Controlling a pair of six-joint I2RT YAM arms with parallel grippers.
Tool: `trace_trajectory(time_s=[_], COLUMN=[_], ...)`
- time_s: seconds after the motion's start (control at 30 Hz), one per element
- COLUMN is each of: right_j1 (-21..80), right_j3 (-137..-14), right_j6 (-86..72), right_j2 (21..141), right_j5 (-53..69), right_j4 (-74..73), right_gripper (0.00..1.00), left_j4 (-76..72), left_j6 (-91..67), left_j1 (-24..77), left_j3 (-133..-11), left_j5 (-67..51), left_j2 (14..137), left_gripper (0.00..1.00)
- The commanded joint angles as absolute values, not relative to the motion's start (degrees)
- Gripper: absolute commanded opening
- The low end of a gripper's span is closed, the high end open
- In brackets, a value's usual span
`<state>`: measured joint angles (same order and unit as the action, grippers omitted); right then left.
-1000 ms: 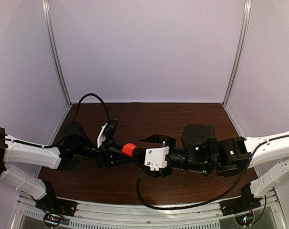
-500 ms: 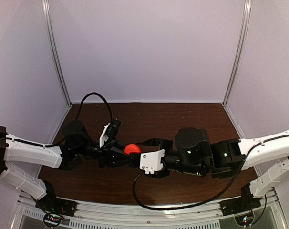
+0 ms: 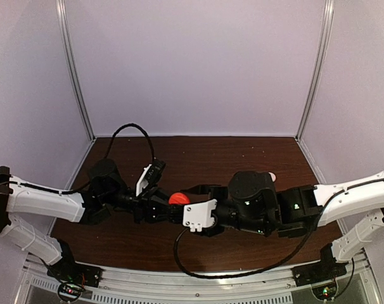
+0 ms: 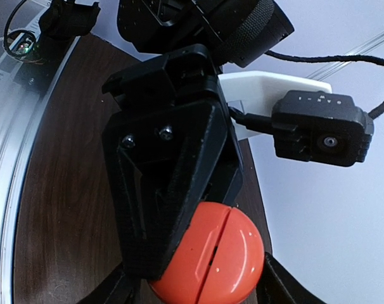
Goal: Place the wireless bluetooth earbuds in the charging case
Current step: Place the charging case at the center of the board.
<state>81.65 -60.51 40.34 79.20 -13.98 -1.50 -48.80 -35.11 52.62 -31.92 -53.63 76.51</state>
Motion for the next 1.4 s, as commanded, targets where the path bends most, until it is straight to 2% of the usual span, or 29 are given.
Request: trace_trajectory(time_s=[0.0, 0.23, 0.43, 0.47, 0.6, 0.97, 1.1, 1.37], right_j1=[81.93, 81.93, 81.91, 81.91, 81.94, 78.01, 73.42, 65.37], right_j3=[-63.09, -62.68, -62.28, -62.23, -61.75, -52.14, -48.42, -41.45], right_j6=[40.35, 40.47, 40.35, 40.22, 38.54, 28.14, 20.50, 8.61], right_j2=[80.25, 79.78, 79.46, 79.45, 79.41, 69.76, 64.48, 58.08], right_j5=[-14.99, -15.36, -15.63, -15.64, -17.16, -21.78, -17.87, -15.45], right_j4=[-0.35, -0.20, -0.26, -0.32, -0.41, 3.75, 6.03, 12.01], right_gripper=[0.57, 0.40, 0.35, 0.38, 0.60, 0.84, 0.99, 1.00], left_j4=[-47.48, -45.59, -43.37, -43.01, -41.38, -34.37, -29.97, -23.61], left_j6=[-33.90, -33.24, -31.97, -31.72, -30.15, -26.99, -26.13, -27.48], left_j1=[52.89, 53.00, 53.00, 52.94, 52.91, 48.22, 45.08, 38.38], left_j3=[-34.41, -35.56, -36.08, -36.12, -35.54, -35.79, -37.82, -44.59], left_j5=[-54.20, -54.18, -52.08, -51.41, -47.28, -32.66, -24.36, -15.06], left_j2=[77.47, 78.28, 77.84, 77.60, 75.62, 72.81, 74.20, 83.34], left_gripper=[0.00, 0.00, 0.00, 0.00, 0.00, 0.00, 0.00, 0.00])
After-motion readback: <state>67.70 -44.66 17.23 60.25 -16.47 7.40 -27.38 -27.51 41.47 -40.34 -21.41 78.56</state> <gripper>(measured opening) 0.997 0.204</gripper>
